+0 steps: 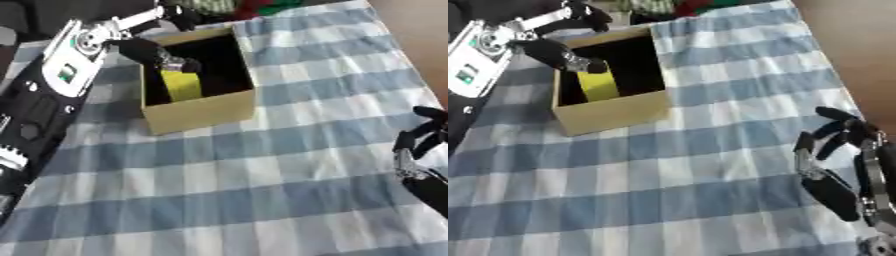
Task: Pick up objects on the table and place them in the box.
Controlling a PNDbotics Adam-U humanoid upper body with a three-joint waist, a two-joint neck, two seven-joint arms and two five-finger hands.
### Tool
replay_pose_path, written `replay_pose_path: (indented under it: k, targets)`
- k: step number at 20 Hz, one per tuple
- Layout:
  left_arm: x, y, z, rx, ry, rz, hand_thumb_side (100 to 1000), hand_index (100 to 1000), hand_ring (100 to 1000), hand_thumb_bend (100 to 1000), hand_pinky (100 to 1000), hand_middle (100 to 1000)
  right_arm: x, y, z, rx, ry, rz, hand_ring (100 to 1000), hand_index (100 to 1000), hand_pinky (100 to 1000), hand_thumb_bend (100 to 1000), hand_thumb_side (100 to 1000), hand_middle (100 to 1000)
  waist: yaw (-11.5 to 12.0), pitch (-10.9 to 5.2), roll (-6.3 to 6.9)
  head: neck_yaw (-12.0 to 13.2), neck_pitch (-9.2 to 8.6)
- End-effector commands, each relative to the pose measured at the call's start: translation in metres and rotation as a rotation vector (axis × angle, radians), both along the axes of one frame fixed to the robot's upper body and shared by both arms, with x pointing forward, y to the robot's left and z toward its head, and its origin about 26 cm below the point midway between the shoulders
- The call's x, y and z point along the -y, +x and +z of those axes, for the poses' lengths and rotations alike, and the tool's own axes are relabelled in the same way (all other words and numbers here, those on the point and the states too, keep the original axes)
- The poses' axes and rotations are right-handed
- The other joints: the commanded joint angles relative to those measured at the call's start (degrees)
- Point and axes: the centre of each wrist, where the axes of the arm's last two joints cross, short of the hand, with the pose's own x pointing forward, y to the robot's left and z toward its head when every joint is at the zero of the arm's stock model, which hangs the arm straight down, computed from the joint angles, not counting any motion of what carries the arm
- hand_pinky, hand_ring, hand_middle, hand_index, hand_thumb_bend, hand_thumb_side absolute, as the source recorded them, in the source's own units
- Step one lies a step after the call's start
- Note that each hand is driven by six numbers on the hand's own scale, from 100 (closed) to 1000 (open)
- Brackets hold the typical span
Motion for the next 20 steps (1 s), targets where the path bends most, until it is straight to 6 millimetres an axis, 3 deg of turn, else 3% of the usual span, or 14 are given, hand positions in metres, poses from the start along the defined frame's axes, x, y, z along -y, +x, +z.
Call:
replay_pose_path:
  k: [1, 5, 7, 9, 13, 20]
  targets:
    - [-0.012, -0.006, 0.020, 0.067, -0.027, 0.021, 542, 863, 787, 590, 958, 709, 0.002, -0.002, 0.005, 0.015, -0.012, -0.002, 391, 819, 903, 100, 403, 508, 0.48, -1.35, -0.70, -0.14, 0.65]
    - [-0.022, -0.017, 0.035, 0.139, -0.078, 0.027, 429, 835, 745, 463, 918, 658, 0.005, -0.003, 0.003, 0.010, -0.015, -0.010, 392, 817, 900, 100, 414, 509, 2.10, -2.11, -1.14, -0.60, 1.82]
    - [-0.033, -0.027, 0.045, 0.199, -0.105, 0.032, 419, 829, 739, 439, 910, 653, 0.008, -0.004, 0.003, 0.013, -0.019, -0.014, 393, 815, 898, 100, 417, 509, 3.03, -2.56, -1.41, -0.95, 2.41]
    - [-0.043, -0.048, 0.056, 0.270, -0.162, 0.053, 357, 830, 719, 401, 907, 641, 0.010, -0.005, 0.002, 0.021, -0.021, -0.018, 395, 813, 895, 100, 420, 510, 3.95, -2.95, -1.81, -1.40, 2.91]
    - [-0.057, -0.091, 0.065, 0.345, -0.347, 0.089, 337, 827, 694, 375, 923, 622, 0.014, -0.006, 0.001, 0.035, -0.014, -0.025, 398, 812, 893, 100, 423, 512, 5.66, -3.49, -2.87, -2.25, 3.54]
    - [-0.068, -0.159, 0.050, 0.432, -0.662, 0.121, 310, 823, 681, 379, 935, 610, 0.016, -0.007, 0.001, 0.051, 0.003, -0.030, 402, 812, 894, 100, 427, 514, 8.36, -3.77, -4.30, -2.79, 3.56]
